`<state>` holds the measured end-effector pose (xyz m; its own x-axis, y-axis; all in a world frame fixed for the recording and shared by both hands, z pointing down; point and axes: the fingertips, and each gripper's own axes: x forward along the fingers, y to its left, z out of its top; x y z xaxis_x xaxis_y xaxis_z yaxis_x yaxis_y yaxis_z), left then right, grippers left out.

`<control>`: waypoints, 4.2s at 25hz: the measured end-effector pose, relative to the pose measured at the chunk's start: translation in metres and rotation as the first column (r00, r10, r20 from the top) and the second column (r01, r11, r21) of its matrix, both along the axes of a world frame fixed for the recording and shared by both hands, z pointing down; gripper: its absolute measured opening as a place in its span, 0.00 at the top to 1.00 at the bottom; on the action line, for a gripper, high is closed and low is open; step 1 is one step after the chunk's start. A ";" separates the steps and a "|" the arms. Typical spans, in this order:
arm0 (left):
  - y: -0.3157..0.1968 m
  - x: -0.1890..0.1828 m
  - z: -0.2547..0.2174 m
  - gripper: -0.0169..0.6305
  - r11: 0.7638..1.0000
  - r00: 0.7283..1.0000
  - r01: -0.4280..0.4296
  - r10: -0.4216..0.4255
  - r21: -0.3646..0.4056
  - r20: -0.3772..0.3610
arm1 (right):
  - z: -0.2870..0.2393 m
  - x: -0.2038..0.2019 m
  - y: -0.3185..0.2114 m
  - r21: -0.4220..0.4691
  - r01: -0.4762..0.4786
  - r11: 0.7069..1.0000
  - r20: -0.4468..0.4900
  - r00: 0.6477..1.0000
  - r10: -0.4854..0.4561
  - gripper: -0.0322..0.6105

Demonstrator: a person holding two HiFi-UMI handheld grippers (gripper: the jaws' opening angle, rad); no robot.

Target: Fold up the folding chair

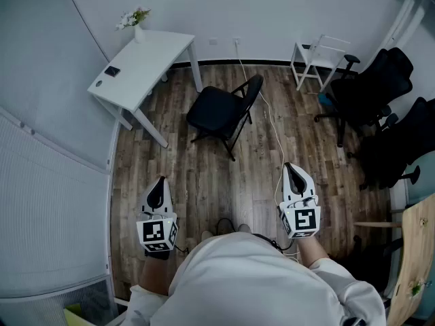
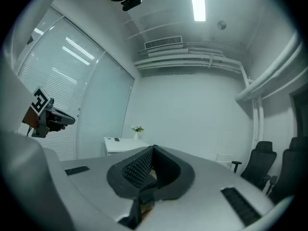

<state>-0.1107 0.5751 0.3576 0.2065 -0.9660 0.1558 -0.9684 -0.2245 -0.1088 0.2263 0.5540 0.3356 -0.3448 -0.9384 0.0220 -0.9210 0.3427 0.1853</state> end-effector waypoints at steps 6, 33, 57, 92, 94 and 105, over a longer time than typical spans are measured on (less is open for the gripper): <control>0.003 0.004 -0.001 0.96 1.000 1.000 -0.009 0.009 -0.002 0.001 | 0.001 -0.001 0.006 -0.008 0.001 1.000 0.005 1.000 -0.001 0.93; 0.001 0.046 0.001 0.39 0.995 0.994 0.095 -0.094 0.008 -0.052 | 0.005 0.067 -0.021 0.025 0.084 0.996 0.042 0.995 -0.085 0.32; -0.220 -0.147 0.055 0.40 0.994 0.995 -0.033 0.023 -0.107 -0.092 | 0.013 -0.110 -0.209 -0.038 -0.037 0.999 -0.033 0.999 0.036 0.32; -0.645 -0.025 0.260 0.40 0.737 0.912 -0.386 0.396 -0.555 -0.108 | 0.146 0.041 -0.529 -0.295 -0.435 0.851 -0.059 0.897 0.438 0.33; -0.665 -0.023 0.291 0.40 0.699 0.907 -0.395 0.398 -0.597 -0.134 | 0.162 0.048 -0.548 -0.325 -0.447 0.833 -0.069 0.890 0.451 0.33; -0.750 -0.047 0.499 0.40 0.434 0.904 -0.382 0.360 -0.816 -0.232 | 0.291 0.061 -0.637 -0.582 -0.449 0.678 -0.022 0.842 0.539 0.43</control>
<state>-0.1574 -0.1751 0.8570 0.5253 -0.2165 0.8229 -0.7687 -0.5355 0.3498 0.2872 -0.0829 0.6270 0.1247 -0.8111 0.5715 -0.9848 -0.1715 -0.0286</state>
